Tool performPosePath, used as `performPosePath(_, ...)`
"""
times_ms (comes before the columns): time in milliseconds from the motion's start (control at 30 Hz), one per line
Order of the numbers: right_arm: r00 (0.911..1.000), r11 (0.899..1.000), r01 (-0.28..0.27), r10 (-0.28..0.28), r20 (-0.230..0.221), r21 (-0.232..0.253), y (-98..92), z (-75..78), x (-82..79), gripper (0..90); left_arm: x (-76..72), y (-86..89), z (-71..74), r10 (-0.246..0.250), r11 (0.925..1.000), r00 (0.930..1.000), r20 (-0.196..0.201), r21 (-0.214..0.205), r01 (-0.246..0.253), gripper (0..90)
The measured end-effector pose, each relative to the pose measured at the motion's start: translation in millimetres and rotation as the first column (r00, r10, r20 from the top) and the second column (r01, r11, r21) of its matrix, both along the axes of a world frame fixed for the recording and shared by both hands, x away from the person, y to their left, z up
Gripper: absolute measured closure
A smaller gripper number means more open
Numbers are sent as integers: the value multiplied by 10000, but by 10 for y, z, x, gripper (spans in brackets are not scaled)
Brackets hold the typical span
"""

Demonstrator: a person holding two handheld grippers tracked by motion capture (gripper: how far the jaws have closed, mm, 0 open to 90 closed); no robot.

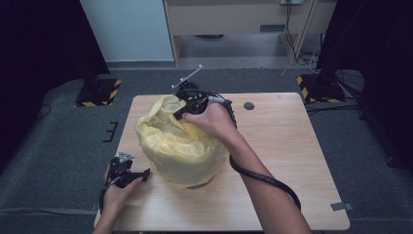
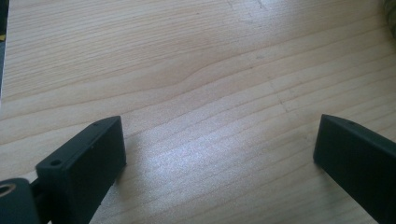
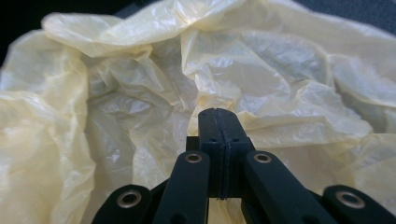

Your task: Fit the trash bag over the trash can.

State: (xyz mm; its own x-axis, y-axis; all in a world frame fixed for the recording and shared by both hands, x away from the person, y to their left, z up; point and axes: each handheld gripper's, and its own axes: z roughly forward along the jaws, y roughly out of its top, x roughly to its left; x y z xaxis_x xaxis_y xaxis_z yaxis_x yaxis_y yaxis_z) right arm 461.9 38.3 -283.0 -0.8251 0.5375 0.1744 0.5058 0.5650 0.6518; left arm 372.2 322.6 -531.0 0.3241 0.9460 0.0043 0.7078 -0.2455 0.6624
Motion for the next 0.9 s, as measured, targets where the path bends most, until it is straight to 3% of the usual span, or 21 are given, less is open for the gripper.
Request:
performPosePath(533,9964,9897,-598,513,-681,-1298,289,-263,49,899,3,-2,0,-20,10000,10000,0,6,20,16)
performPosePath(767,9940,9857,-738,603,-916,-1518,343,-350,65,899,4,-2,0,-33,10000,10000,4,4,33,16)
performPosePath(900,9949,9899,-700,603,-807,-1233,316,-305,52,900,4,-1,0,-40,10000,10000,5,2,40,16)
